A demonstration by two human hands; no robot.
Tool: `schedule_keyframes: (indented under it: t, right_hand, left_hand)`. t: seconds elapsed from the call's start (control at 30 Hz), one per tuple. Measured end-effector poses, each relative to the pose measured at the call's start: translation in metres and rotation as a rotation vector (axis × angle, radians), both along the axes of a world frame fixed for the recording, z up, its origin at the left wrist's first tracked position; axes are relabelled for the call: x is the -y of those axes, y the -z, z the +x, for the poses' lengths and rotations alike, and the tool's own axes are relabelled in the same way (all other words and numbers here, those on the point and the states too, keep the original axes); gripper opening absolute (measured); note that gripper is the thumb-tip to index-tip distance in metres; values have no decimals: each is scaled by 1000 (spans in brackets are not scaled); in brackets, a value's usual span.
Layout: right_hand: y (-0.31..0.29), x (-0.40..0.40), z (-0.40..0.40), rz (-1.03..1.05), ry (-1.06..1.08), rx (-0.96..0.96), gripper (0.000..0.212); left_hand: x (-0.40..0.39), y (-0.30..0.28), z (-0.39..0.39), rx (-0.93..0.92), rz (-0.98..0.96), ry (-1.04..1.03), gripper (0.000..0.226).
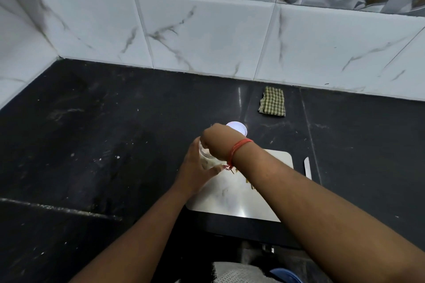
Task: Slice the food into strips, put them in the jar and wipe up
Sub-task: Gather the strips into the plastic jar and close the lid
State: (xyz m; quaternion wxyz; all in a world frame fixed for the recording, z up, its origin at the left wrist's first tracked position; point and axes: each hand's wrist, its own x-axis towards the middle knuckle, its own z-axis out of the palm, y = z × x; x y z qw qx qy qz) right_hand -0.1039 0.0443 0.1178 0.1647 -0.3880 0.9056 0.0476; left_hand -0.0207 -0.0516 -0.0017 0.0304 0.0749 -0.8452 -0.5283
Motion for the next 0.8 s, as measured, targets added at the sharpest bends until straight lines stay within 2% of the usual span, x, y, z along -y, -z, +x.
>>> schedule_keyframes:
  t: [0.23, 0.4, 0.5, 0.6, 0.63, 0.67, 0.73, 0.8]
  right_hand:
    - [6, -1, -3, 19, -87, -28, 33]
    - [9, -17, -6, -145, -97, -4, 45]
    - [0, -31, -11, -418, -3, 27, 33]
    - [6, -68, -20, -780, 285, 37, 26]
    - [13, -83, -22, -801, 372, 22, 25]
    - [23, -97, -24, -737, 413, 5, 24]
    - [44, -120, -22, -408, 389, 35, 21]
    - [62, -132, -10, -156, 365, 90, 39]
  left_hand:
    - [2, 5, -2, -2, 0, -11, 98]
    - [1, 7, -2, 7, 6, -15, 90]
    - [3, 10, -2, 5, 2, -16, 99]
    - [3, 10, -2, 4, -4, -19, 102]
    - [2, 9, -2, 6, -1, -25, 101]
    - [2, 9, -1, 5, -2, -31, 100]
    - [2, 9, -1, 5, 2, -28, 98]
    - [1, 10, -1, 0, 1, -27, 98]
